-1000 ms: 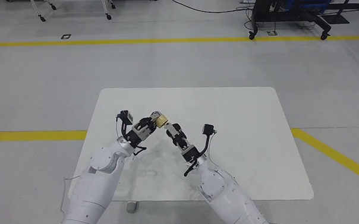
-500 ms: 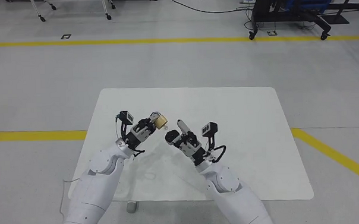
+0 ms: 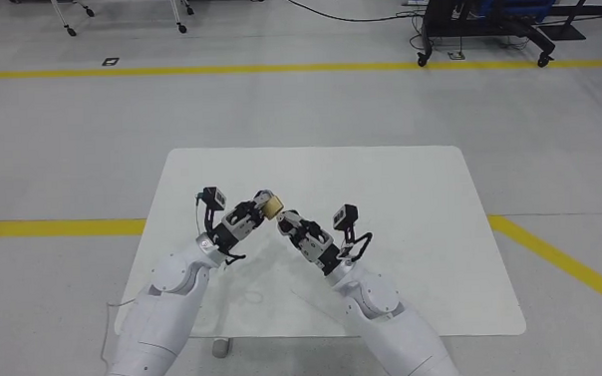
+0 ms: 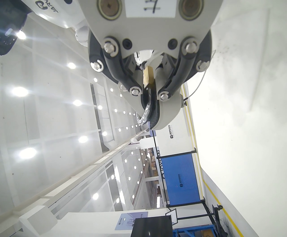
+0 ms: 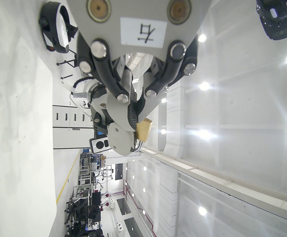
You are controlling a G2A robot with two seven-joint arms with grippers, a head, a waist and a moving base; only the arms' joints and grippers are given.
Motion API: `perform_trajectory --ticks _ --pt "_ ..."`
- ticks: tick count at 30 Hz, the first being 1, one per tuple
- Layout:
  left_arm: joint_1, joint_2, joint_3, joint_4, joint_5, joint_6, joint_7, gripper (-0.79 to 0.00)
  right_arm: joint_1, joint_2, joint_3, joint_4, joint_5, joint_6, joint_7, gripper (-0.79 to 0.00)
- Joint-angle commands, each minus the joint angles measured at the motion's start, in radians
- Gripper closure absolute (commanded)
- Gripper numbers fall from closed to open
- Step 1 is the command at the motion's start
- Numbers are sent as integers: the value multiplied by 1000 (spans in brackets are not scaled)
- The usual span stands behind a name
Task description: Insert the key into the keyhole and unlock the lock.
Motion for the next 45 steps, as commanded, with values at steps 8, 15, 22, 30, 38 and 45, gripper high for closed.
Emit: perform_trajectory --ticks 8,15,22,30,38,45 --pt "-3 0 0 0 9 6 10 0 -16 5 4 -21 -29 -12 -11 -160" --pt "-4 0 -1 2 6 13 11 0 -44 11 11 -58 -51 -19 -18 -160" --pt "-8 0 1 3 23 24 16 0 -33 11 -8 -54 -72 11 -32 -71" --pt "-10 1 -1 5 22 25 14 0 -20 8 -20 -41 -68 26 -55 0" --pt "-13 1 3 6 33 4 0 0 -19 3 -17 -30 123 48 18 0" --pt "-4 1 0 -3 59 -47 19 0 -8 3 28 -6 503 265 207 0"
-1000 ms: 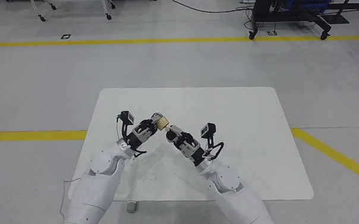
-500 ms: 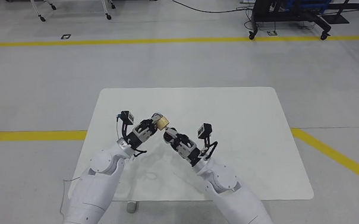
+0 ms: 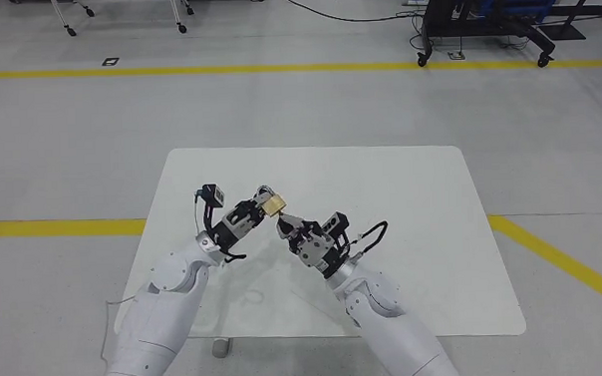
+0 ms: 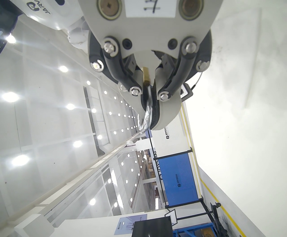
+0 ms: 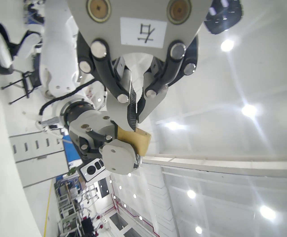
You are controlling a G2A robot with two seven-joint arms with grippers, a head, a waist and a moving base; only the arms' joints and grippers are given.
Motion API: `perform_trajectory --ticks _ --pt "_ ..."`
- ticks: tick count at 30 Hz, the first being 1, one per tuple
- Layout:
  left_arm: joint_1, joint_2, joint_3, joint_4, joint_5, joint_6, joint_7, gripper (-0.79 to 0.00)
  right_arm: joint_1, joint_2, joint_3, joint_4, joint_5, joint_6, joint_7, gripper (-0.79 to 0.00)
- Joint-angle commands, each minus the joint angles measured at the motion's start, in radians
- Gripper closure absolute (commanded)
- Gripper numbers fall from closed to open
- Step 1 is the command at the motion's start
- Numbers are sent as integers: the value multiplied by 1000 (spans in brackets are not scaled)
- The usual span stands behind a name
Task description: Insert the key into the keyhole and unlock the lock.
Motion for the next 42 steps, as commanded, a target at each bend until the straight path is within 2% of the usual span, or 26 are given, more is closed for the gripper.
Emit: perform_trajectory --ticks 1,6,13,14,15,16,19,21,23,24,29,33,36,42 --pt "3 0 0 -4 0 -5 3 0 8 1 10 14 94 86 45 0" --pt "9 0 -2 -10 0 -27 2 0 27 5 34 41 204 204 107 0" --pt "13 1 -4 -13 -2 -36 2 0 35 11 39 44 191 212 136 -12" --pt "13 1 -4 -13 -2 -36 2 0 34 12 39 41 177 202 140 -265" --pt "13 1 -4 -13 -2 -35 2 0 32 13 40 38 156 186 139 -351" --pt "14 0 -3 -12 -6 -33 3 0 29 14 39 34 146 176 139 -511" --pt "12 1 -10 -8 -19 -28 8 0 20 18 47 19 101 135 121 -622" --pt "13 2 -18 -6 -26 -27 13 0 14 22 55 2 75 120 116 -659" --pt "14 3 -23 -5 -27 -27 12 0 5 29 72 -25 27 90 107 -760" --pt "14 3 -24 -6 -24 -25 14 0 -2 33 87 -45 4 75 104 -785" --pt "12 2 19 -30 88 39 28 0 -76 61 221 -215 -182 -62 7 -785" --pt "-7 -3 95 -58 232 146 42 0 -152 78 345 -351 -514 -206 -232 -785" --pt "-41 -10 169 -55 355 223 33 0 -197 82 379 -429 -684 -217 -359 -785" --pt "-125 -35 316 -4 475 331 -47 0 -208 83 384 -448 -716 -215 -380 -785"
